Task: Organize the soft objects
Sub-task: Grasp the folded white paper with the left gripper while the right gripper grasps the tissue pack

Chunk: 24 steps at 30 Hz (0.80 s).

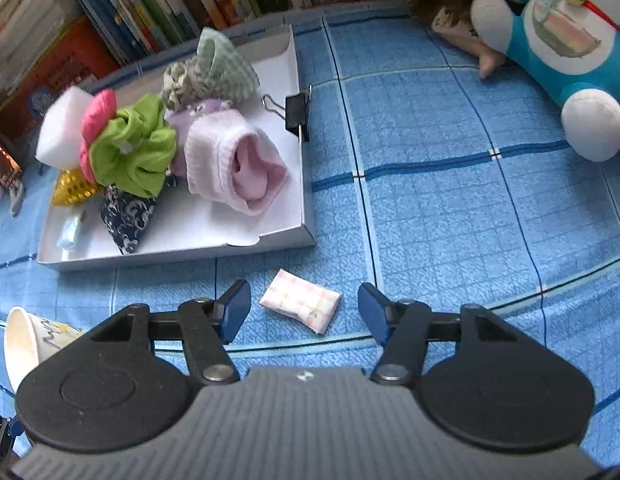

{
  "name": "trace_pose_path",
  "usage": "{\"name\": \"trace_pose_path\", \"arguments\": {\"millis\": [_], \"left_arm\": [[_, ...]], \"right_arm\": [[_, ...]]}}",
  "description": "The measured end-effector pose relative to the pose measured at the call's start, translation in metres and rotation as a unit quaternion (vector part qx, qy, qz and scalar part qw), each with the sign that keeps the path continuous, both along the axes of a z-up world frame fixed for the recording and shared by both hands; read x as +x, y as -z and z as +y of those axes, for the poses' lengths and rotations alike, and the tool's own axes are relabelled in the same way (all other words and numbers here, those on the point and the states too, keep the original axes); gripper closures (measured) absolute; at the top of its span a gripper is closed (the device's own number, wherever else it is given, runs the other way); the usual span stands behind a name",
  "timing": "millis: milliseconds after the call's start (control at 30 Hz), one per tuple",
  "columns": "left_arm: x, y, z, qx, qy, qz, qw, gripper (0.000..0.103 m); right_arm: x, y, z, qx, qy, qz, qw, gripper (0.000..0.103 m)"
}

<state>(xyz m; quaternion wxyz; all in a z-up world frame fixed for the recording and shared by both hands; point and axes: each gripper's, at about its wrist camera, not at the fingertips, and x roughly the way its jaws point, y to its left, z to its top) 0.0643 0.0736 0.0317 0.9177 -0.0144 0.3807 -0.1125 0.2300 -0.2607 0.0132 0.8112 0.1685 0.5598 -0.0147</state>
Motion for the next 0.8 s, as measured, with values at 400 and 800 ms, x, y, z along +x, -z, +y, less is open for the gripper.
{"name": "trace_pose_path", "arguments": {"millis": [400, 800], "left_arm": [[0.000, 0.010, -0.010, 0.007, 0.016, 0.007, 0.9998, 0.059], [-0.002, 0.010, -0.021, -0.007, 0.028, 0.007, 0.9995, 0.060]], "right_arm": [[0.004, 0.006, 0.001, -0.011, -0.004, 0.002, 1.000, 0.060], [-0.035, 0.003, -0.022, -0.017, 0.001, -0.039, 0.999, 0.072]]}}
